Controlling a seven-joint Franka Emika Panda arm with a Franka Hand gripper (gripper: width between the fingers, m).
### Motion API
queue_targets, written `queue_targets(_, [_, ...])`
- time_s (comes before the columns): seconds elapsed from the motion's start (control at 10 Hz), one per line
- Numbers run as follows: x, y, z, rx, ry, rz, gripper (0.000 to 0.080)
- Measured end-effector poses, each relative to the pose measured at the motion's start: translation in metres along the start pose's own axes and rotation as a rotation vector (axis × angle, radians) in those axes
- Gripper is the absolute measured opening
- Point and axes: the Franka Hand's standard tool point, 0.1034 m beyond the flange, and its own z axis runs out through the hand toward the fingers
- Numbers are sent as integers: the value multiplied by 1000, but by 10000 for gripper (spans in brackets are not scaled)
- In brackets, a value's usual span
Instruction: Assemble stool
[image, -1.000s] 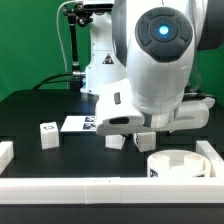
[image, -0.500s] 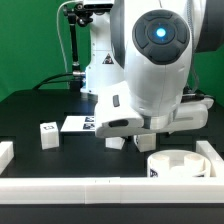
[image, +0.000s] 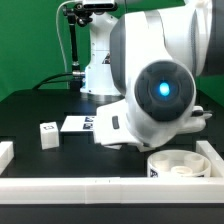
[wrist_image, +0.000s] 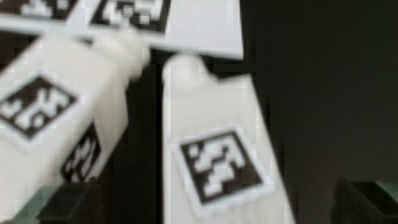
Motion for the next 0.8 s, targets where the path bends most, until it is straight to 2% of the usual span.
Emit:
queue_targets(0.2, [3,-3,0,-5,15,-3,649])
queue_targets(0.3, [4,-3,3,-5,13,-3,609])
queue_targets(0.4, [7,-3,5,-6,19,-3,609])
queue_targets(0.6, [7,-3,6,-6,19,-4,337])
queue_targets(0.8, [7,-3,6,-6,19,-6,324])
